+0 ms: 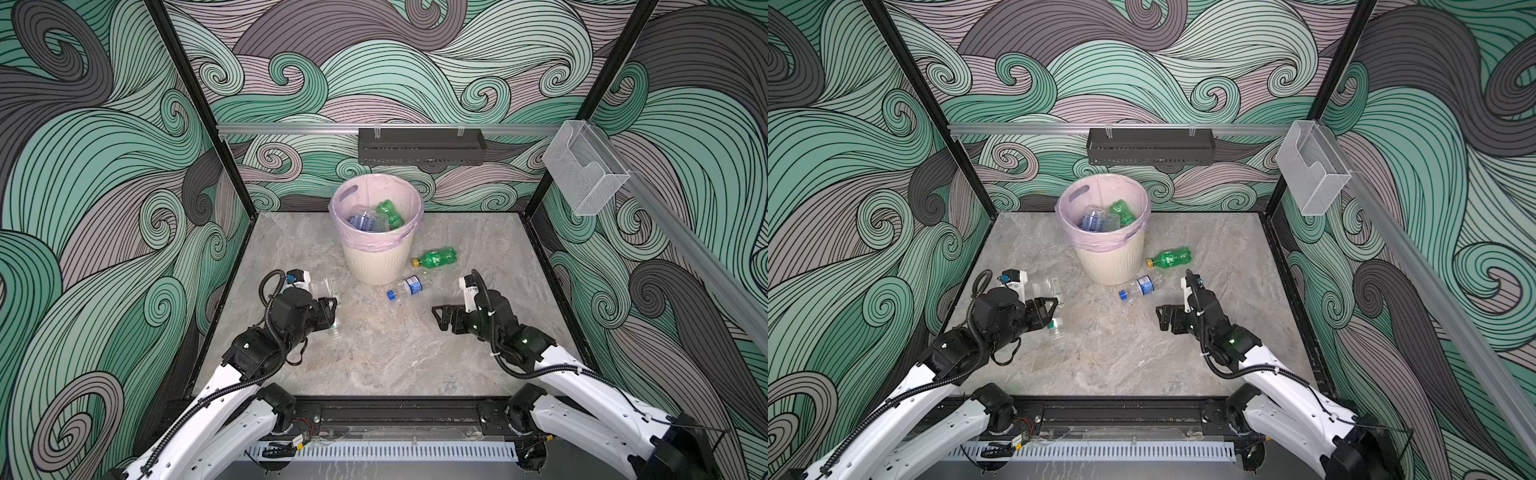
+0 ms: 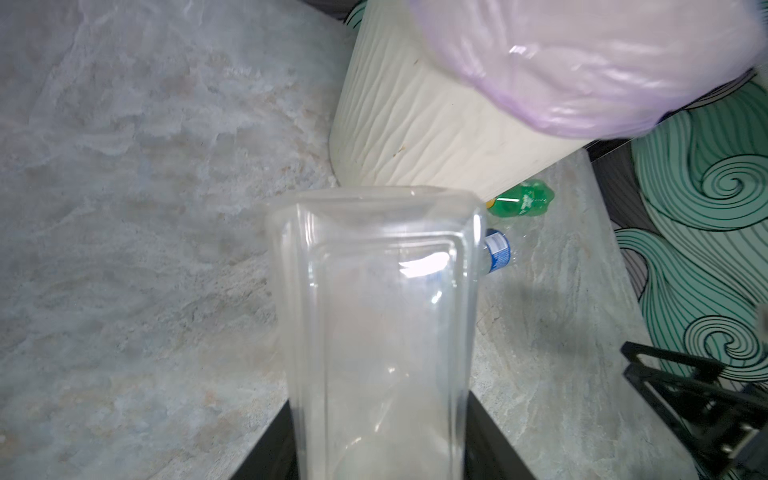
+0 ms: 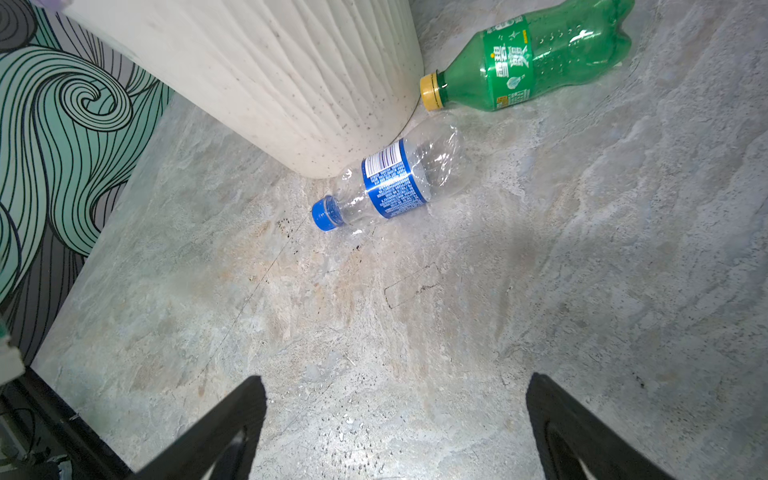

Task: Throw the plastic bottles in the bin
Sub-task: 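Lift the flat clear bottle over the bin with the left gripper and release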

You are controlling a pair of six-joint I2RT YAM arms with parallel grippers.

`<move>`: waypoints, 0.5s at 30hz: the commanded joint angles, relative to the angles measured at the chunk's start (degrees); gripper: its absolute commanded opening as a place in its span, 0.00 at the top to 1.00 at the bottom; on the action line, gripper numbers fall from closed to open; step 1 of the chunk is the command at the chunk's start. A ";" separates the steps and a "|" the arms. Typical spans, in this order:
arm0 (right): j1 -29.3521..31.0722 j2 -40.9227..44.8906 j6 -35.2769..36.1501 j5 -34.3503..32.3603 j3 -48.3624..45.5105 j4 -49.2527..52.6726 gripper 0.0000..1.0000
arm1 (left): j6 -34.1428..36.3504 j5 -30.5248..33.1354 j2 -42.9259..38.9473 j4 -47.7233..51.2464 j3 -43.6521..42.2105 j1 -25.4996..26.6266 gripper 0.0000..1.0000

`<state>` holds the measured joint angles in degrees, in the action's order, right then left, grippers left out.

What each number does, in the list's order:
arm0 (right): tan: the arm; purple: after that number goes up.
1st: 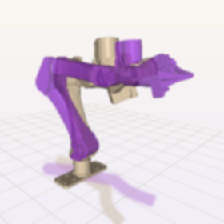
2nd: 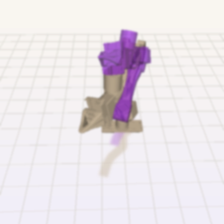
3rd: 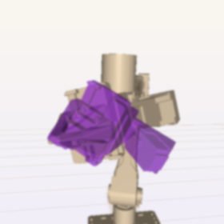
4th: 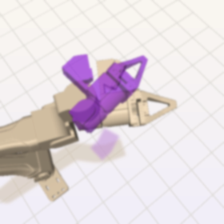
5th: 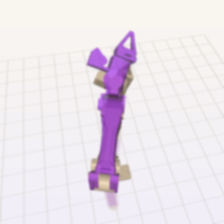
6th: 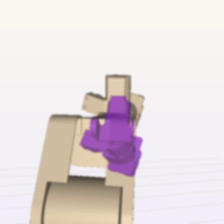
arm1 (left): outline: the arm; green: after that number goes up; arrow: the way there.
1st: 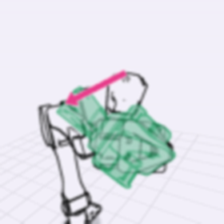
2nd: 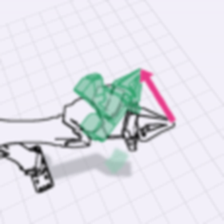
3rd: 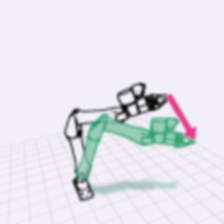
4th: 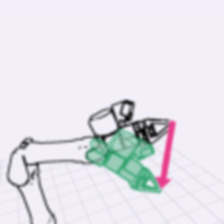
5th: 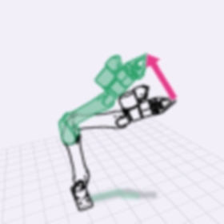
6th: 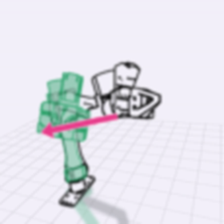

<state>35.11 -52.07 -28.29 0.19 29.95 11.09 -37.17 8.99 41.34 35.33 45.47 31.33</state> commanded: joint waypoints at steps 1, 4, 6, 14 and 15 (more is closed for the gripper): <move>-0.12 -1.80 0.45 1.61 1.13 -0.83 0.02 | 5.12 0.33 5.85 -2.98 11.19 0.13 0.52; -0.10 -3.18 0.66 1.77 2.51 0.42 0.02 | 10.14 -1.84 16.73 -3.69 26.60 -0.02 0.51; -0.06 -3.56 0.33 1.69 2.99 0.95 0.02 | 13.58 -3.25 26.05 -1.77 40.04 -0.54 0.49; 0.03 -2.82 -1.57 1.37 3.26 2.46 0.01 | 15.39 -9.69 56.29 9.66 79.11 -4.33 0.08; -0.03 -2.48 -1.63 -0.10 3.58 3.54 0.00 | 15.23 -9.78 55.69 8.93 77.24 -4.33 0.08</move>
<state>35.14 -55.51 -29.08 1.69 31.40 12.14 -23.57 2.31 96.27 36.88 121.91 27.31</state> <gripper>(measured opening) 0.992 0.914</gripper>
